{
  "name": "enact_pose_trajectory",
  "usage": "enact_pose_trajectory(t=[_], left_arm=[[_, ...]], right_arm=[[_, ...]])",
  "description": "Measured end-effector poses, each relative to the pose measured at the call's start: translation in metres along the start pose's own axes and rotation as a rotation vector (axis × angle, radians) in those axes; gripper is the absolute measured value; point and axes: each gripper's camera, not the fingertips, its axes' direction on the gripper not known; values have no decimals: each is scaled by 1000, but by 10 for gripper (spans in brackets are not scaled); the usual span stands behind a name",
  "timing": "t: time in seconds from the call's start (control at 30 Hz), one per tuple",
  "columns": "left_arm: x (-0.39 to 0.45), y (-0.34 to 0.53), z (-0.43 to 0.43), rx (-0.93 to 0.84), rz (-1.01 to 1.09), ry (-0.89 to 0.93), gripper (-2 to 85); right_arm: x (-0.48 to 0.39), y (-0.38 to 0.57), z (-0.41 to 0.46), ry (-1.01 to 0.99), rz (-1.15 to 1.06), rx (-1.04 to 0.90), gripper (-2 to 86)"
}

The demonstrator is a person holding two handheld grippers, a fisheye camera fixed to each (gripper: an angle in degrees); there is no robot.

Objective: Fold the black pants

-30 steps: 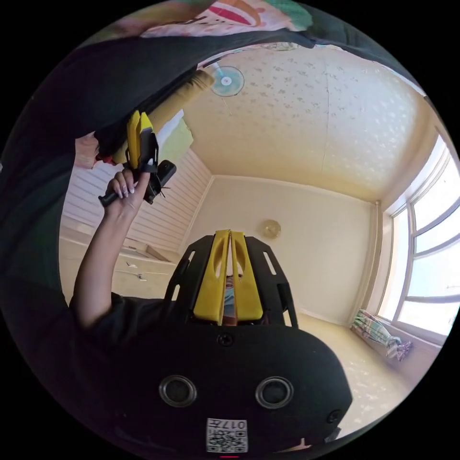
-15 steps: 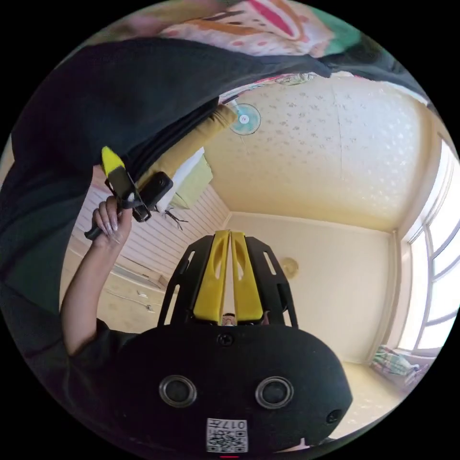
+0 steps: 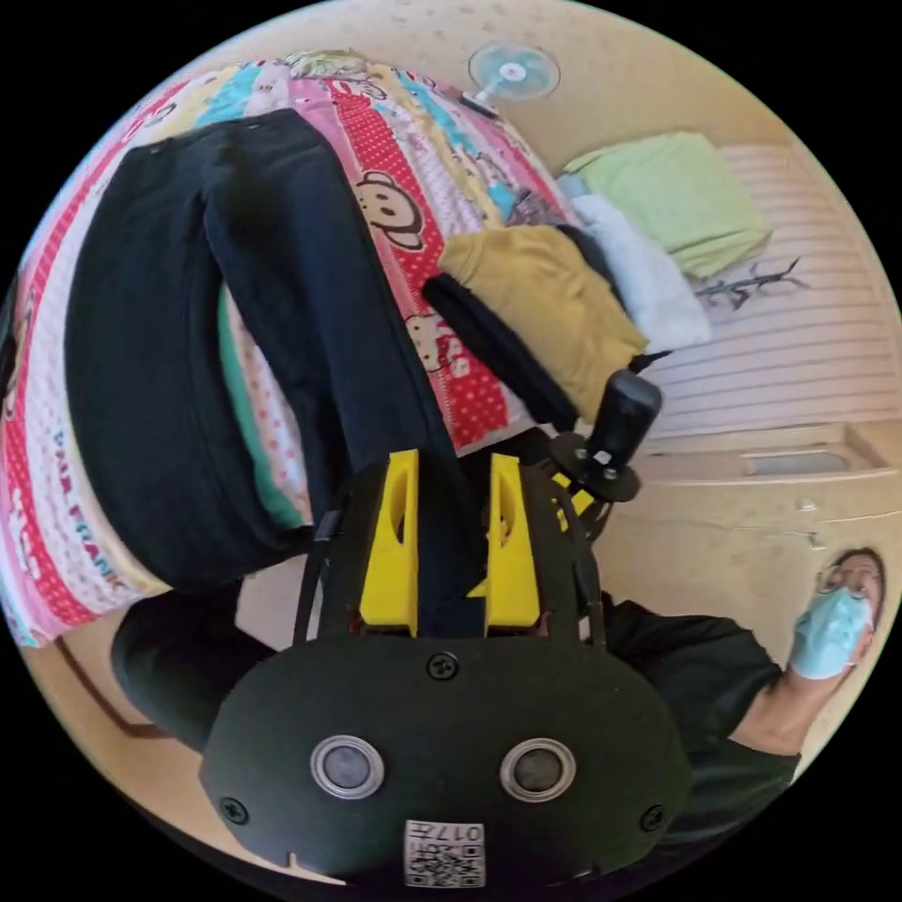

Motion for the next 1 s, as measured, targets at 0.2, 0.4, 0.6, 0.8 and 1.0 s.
enact_pose_trajectory(t=[0.2, 0.4, 0.6, 0.8, 1.0], left_arm=[[48, -7, 82, -119, 84, -222, 79], [59, 9, 81, -27, 106, -120, 89], [31, 43, 88, 39, 41, 71, 169], [20, 73, 100, 57, 24, -83, 84], [13, 113, 58, 210, 3, -97, 99]], right_arm=[[35, 6, 3, -152, 78, 31, 31], [32, 3, 9, -176, 9, 48, 32], [36, -5, 31, -192, 1, 114, 30], [37, -4, 55, -174, 42, 74, 33], [39, -18, 61, -219, 38, 71, 36]])
